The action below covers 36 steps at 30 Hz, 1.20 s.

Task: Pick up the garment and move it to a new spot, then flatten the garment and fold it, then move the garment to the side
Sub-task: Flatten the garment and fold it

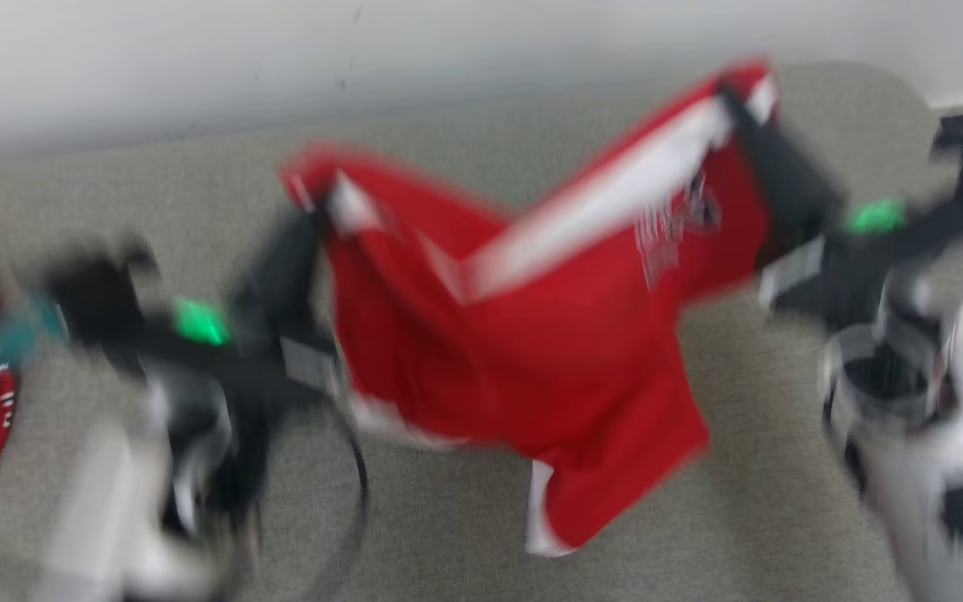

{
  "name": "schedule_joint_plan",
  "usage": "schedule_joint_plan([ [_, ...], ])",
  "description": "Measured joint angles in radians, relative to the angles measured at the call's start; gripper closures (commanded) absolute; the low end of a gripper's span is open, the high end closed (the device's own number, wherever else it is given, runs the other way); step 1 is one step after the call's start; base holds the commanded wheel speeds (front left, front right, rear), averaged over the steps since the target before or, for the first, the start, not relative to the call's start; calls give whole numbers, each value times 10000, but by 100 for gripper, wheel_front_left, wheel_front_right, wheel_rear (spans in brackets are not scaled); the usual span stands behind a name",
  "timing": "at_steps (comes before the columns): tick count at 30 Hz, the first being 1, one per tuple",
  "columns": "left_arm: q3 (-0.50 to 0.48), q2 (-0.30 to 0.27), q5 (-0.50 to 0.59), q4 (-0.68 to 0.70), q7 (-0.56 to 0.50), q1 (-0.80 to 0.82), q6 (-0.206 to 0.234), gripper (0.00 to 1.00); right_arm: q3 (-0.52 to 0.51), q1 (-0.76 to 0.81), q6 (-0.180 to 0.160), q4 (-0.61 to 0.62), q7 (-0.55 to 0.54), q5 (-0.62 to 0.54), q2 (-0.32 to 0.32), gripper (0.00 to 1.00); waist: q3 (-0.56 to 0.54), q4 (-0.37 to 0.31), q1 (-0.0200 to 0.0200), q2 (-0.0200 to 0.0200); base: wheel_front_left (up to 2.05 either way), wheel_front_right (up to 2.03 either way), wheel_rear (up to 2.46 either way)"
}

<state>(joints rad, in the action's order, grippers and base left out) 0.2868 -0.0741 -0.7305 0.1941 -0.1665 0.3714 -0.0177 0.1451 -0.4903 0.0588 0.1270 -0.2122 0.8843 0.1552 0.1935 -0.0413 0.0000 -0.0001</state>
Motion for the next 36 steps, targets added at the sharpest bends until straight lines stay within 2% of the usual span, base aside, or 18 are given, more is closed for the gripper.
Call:
schedule_joint_plan([
  [2, -456, 128, 823, -1530, 94, 1913, 502, 100, -313, -1583, -349, -1661, -54, -219, -67, 100, 223, 51, 2, 1, 0, 0, 0],
  [4, -667, 132, 1578, -2278, 357, 3429, 803, 100, -731, -2935, -631, -2410, 115, -441, -102, 100, 407, 127, 5, 2, 0, 0, 0],
  [7, -535, 173, 2224, -2343, 809, 4667, 874, 100, -872, -4093, -616, -2303, 276, -454, -35, 100, 567, 319, 2, 0, 0, 0, 0],
  [10, -322, 19, 2761, -1969, 966, 4736, 784, 100, -685, -4194, -541, -2105, 140, -449, 125, 100, 723, 481, -2, -1, 0, 0, 0],
  [12, -196, -150, 2773, -2328, 978, 4512, 765, 100, -529, -3855, -479, -2336, -33, -456, 249, 100, 834, 564, 1, 1, 0, 0, 0],
  [19, 878, -648, 2174, -4142, 276, 1980, -282, 100, -167, -721, -516, -3450, -652, -355, 334, 100, 1176, 736, 1, 1, 0, 0, 0],
  [23, 834, -938, 1837, -5216, -111, 1024, -453, 100, 13, 77, -483, -3804, -884, -123, 236, 100, 1327, 739, 1, 1, 0, 0, 0],
  [29, 587, -1024, 1112, -5561, -548, 896, -719, 100, -10, 575, -215, -3545, -1151, 6, 495, 100, 1222, 648, 0, 1, 0, 0, 0],
  [33, 644, -1197, 715, -5501, -855, 388, -874, 100, 54, 1597, -46, -3037, -1388, 165, 694, 100, 1006, 619, -1, 1, 0, 0, 0],
  [36, 809, -1271, 535, -5327, -1064, -252, -951, 100, 52, 2473, -46, -2754, -1480, 221, 865, 100, 819, 606, -1, 1, 0, 0, 0],
])
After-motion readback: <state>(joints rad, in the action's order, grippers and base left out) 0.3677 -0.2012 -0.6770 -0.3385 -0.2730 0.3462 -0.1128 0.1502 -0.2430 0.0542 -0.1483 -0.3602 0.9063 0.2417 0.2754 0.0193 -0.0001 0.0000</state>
